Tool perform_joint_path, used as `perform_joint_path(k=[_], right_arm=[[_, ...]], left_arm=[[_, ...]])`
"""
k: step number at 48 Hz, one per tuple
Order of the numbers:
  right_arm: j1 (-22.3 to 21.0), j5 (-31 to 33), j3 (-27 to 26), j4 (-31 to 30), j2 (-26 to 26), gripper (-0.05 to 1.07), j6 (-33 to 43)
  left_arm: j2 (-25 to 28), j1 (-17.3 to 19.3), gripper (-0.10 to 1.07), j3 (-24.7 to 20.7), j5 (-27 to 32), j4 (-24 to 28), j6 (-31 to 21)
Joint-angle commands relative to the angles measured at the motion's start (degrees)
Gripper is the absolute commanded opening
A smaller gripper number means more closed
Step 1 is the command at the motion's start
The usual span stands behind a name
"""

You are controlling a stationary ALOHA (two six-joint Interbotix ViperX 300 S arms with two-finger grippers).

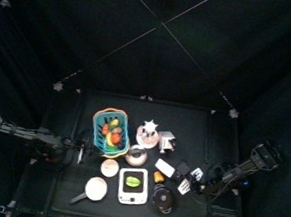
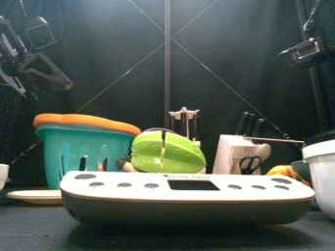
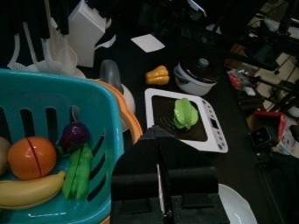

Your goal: Hand large knife to other hand

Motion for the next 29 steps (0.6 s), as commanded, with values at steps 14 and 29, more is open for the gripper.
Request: perform_joint_path(k=[14,29], right_arm=[[-1.5,0.0,-7.3,-14.8,1.5,0.38,-0.2],[-4.1,0.7,-11.4,-20.8,9.0,0.38,-0.4]], left_arm=[[0.2,0.0,0.0,-1.2,-0.4,-1.8,-0.2],[0.6,-0.6,0.46,-1.8,-0.4,-10.1,0.0]])
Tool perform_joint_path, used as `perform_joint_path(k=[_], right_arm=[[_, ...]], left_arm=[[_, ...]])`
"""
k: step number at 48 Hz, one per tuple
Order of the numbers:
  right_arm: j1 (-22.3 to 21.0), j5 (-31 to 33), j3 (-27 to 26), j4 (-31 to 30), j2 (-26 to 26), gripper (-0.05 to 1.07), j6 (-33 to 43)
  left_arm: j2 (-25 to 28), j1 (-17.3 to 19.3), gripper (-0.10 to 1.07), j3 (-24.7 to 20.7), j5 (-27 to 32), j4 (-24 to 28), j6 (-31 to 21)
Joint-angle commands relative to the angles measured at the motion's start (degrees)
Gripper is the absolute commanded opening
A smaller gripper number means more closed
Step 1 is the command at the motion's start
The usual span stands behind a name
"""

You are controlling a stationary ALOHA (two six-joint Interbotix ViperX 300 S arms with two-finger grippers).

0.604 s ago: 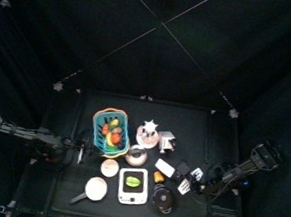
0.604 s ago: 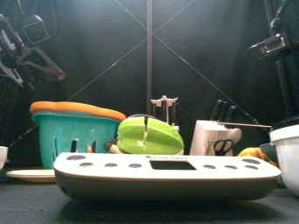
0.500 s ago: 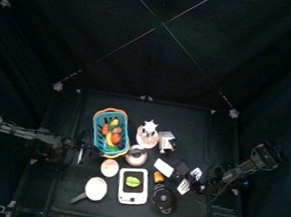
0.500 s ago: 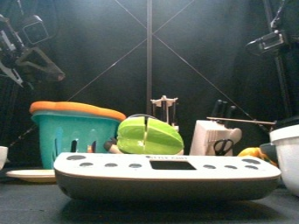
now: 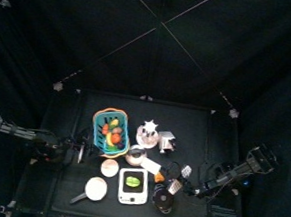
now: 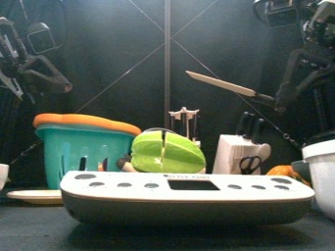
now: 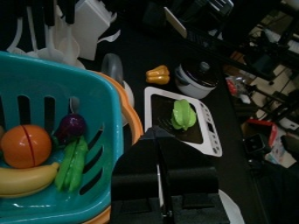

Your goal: Hand large knife to other hand

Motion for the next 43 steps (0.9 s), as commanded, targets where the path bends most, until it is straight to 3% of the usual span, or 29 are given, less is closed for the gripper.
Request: perform_joint_path(k=[1,9,15,21,25,33,43], right_arm=[[-1.1,0.4,-2.2,-1.1,1.6,0.38,-0.1],[-1.4,0.5,-4.7,-3.0,4.9,0.38,-0.2],[-1.6,0.8,-7.2,-5.3,6.9,0.38,-0.2],[-1.8,1.3,-9.7,-8.3,8.4,0.38,-0.5],[-2.5,1.4,-11.8,-8.6,10.0,0.38,-5.6],[-4.8,2.4,-18.1,-3.1,14.8,0.38,-19.5],[-6.9,5.0,-24.6,1.8,19.2,0.38,-28.5]], left_arm=[[0.5,-0.2,0.49,-1.8,-0.4,-1.5,0.2],[2.2,-0.9,0.76,-3.0,-0.4,-2.5,0.2],[4.1,-2.2,0.86,-5.1,-0.7,-2.5,0.2],[7.1,-4.0,0.86,-8.0,-1.3,-2.5,0.1],[9.2,-4.7,0.86,-9.8,-2.1,-2.6,0.0],[12.2,-4.7,0.86,-11.9,-4.1,-4.2,0.0],[12.6,-5.9,0.86,-12.1,-4.7,-6.7,0.1]])
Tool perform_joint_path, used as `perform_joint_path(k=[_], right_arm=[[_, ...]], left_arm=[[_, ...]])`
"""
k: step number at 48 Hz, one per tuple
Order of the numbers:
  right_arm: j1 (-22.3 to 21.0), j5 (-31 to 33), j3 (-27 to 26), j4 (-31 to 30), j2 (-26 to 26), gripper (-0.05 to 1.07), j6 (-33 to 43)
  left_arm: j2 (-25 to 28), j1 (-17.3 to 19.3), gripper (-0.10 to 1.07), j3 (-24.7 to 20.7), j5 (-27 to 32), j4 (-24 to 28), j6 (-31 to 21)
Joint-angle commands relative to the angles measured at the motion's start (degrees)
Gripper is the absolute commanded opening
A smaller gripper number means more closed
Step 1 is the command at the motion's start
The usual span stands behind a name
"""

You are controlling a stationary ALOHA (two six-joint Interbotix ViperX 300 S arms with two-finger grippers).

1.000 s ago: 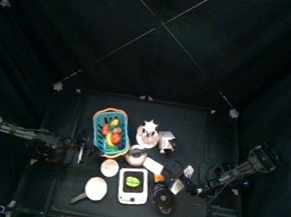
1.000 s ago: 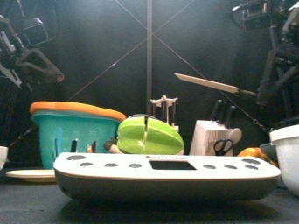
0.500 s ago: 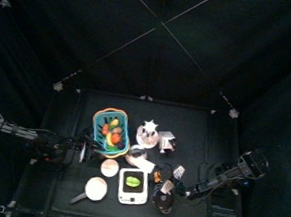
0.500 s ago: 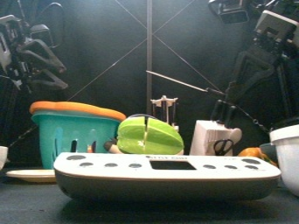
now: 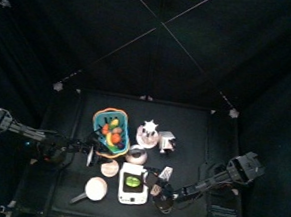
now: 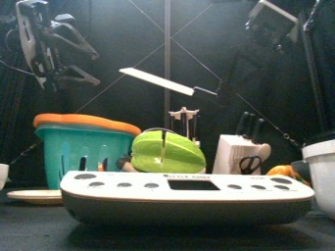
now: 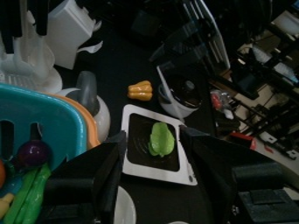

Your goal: Hand large knife to other hand

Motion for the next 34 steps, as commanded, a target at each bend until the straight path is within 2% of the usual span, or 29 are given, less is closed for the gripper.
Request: perform_joint_path(k=[1,13,23,34], right_arm=[[-0.6,1.4,-4.1,0.5,0.4,0.38,-2.2],[-0.9,4.5,-6.3,-1.4,1.8,0.38,-2.6],[-0.9,4.7,-7.1,-3.0,1.8,0.38,-2.6],[-1.0,4.7,-7.6,-3.5,1.9,0.38,-2.6]], left_arm=[[0.3,-1.1,0.86,-1.5,-0.6,-0.7,0.1],[3.0,-2.0,0.86,-1.3,-4.1,-2.1,0.0],[6.8,-2.0,0.86,-2.2,-7.0,-5.2,0.0],[8.5,-2.1,0.86,-3.3,-8.3,-9.5,0.1]])
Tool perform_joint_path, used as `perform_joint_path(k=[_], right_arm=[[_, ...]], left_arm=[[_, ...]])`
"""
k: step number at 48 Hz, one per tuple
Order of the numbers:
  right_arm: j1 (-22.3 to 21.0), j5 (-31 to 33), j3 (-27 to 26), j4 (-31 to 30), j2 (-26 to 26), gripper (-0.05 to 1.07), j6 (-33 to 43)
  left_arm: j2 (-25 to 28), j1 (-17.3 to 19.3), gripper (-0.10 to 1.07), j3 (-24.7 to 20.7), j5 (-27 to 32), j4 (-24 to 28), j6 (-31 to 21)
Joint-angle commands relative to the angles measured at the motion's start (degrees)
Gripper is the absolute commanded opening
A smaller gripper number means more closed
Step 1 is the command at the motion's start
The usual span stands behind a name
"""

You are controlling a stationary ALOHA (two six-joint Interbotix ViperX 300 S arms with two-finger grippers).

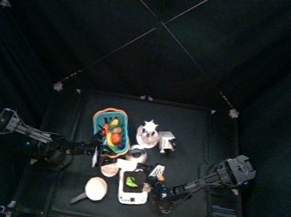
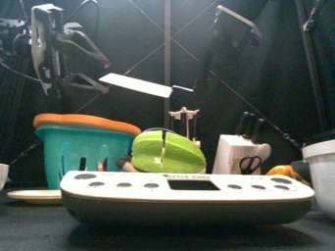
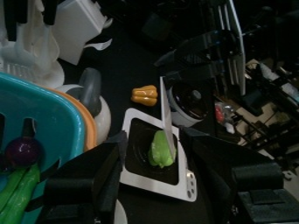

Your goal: Hand large knife to other hand

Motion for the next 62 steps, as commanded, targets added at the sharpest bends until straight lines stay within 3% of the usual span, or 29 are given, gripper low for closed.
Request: perform_joint_path(k=[1,16,32,44,50,62], right_arm=[[-0.3,0.2,-1.2,-0.5,-0.9,0.38,0.0],[-0.7,0.2,-1.3,-1.5,-0.9,0.38,0.0],[-1.1,0.2,-1.3,-2.5,-0.9,0.38,0.5],[-1.5,-0.4,-1.4,-2.7,-0.7,0.4,0.5],[-1.3,-1.3,-1.2,-2.5,-0.6,0.48,0.5],[-1.0,-2.6,-0.7,-2.6,-0.6,0.82,0.5]], left_arm=[[0.4,-0.2,0.86,-2.0,-0.7,-1.2,0.1],[2.5,-0.2,0.81,-3.9,-0.8,-1.5,0.1],[2.6,-0.4,0.46,-4.2,-0.7,-1.3,0.1],[2.6,-0.4,0.34,-4.1,-1.1,-1.2,0.1],[2.6,-0.4,0.33,-3.9,-1.1,-1.1,0.1],[2.6,-0.4,0.32,-3.6,-1.1,-1.2,0.1]])
